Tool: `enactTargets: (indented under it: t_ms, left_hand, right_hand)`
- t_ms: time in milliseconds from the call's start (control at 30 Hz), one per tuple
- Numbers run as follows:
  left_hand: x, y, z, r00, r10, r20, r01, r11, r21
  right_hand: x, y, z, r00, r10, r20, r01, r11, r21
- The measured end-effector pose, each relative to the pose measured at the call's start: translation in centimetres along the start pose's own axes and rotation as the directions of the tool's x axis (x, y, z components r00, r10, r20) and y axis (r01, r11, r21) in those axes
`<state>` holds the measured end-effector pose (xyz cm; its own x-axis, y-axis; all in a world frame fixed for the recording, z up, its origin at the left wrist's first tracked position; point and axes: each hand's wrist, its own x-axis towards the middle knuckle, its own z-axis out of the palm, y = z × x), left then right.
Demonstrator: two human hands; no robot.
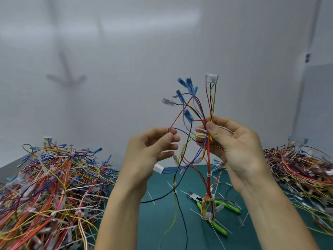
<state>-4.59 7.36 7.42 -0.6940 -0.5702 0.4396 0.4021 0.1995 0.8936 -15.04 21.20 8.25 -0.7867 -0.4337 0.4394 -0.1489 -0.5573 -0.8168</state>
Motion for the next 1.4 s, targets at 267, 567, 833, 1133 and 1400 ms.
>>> enactTargets:
  t_ms: [267,567,833,1133,1400]
  left_hand:
    - [-0.2,1.3,-1.1,0.995,-0.031,-0.092,0.018,0.989,-0.144]
    - [-0.5,1.8,-0.3,0.956,0.176,-0.237,-0.108,0.956,0.274]
    - [-1.2,2.2,1.7,0.969,0.239,0.058,-0.234,0.818,0.526]
    - [-1.0,1.5,1.5,0.975,0.207,0.079,-0.214,0.785,0.582]
    - [-0.3,1.2,0.0,0.982,0.161,-0.098,-0.120,0.936,0.332]
  right_hand:
    - [0.1,-0.1,-0.8,0.997,-0.043,-0.058,0.037,0.994,-0.101]
    - [0.0,0.2,-0.4,0.995,-0.062,-0.082,0.050,0.988,-0.143]
    - [-0.5,0.9,0.8,0.996,-0.048,-0.076,0.042,0.996,-0.076]
    - [-0.6,0.9,1.0,0.996,-0.063,0.069,0.069,0.994,-0.090]
    - [-1.0,0.8,1.4,0.955,-0.053,0.292,0.100,0.984,-0.148]
